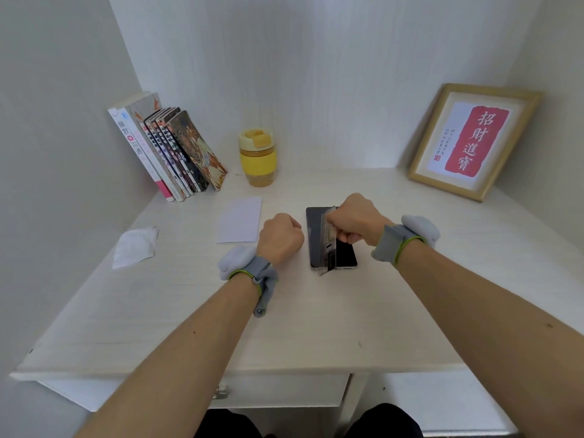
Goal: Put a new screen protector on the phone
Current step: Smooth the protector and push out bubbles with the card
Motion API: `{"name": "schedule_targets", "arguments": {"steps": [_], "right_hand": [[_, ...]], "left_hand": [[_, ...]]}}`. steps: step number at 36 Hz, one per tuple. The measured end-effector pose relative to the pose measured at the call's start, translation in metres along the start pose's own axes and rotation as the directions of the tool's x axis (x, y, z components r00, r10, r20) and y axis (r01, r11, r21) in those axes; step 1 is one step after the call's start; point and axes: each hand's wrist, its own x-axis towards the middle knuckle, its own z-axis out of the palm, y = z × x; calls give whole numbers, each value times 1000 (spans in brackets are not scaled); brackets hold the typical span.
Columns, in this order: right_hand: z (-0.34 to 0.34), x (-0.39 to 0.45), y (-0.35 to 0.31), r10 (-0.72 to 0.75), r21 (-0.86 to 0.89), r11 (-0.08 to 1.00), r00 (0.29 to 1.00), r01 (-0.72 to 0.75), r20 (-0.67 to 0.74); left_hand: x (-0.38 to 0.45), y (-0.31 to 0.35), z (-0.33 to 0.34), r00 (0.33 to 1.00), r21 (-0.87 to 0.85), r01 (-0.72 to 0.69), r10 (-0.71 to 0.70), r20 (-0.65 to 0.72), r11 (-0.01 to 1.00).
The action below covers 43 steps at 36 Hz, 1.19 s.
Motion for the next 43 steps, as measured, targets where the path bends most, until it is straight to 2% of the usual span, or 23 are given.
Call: {"name": "schedule_targets", "arguments": {"steps": [7,10,12,18,24,29,35,38,43], "right_hand": [[-9,1,3,-49,-28,998,998,48,-34],[-16,4,1,-117,-132,985,990,107,-75],[-19,2,-2,-173,-261,955,980,142,-100],[-19,-5,-14,-420,-650,715,902,259,-103],[-14,-15,-12,-613,-843,409,790,349,30],[-7,-21,12,-664,-867,223,721,446,200],[-1,-30,33,-698,-824,117,636,554,329],[2,-32,32,-694,-833,85,632,547,344],[8,-32,24,-647,-862,73,682,501,342]], "left_hand": [[-1,4,6,999,62,-28,30,-29,998],[-1,6,7,999,73,-26,28,-24,997],[-3,7,6,1000,70,-21,22,-17,997],[-2,4,6,998,65,-3,-1,66,998],[-6,0,6,995,49,-30,25,95,998],[-8,-5,6,994,51,-75,70,89,996],[-9,-5,7,993,80,-101,96,64,992],[-8,-6,7,992,93,-116,110,68,989],[-5,-7,7,988,116,-135,124,92,984]]}}
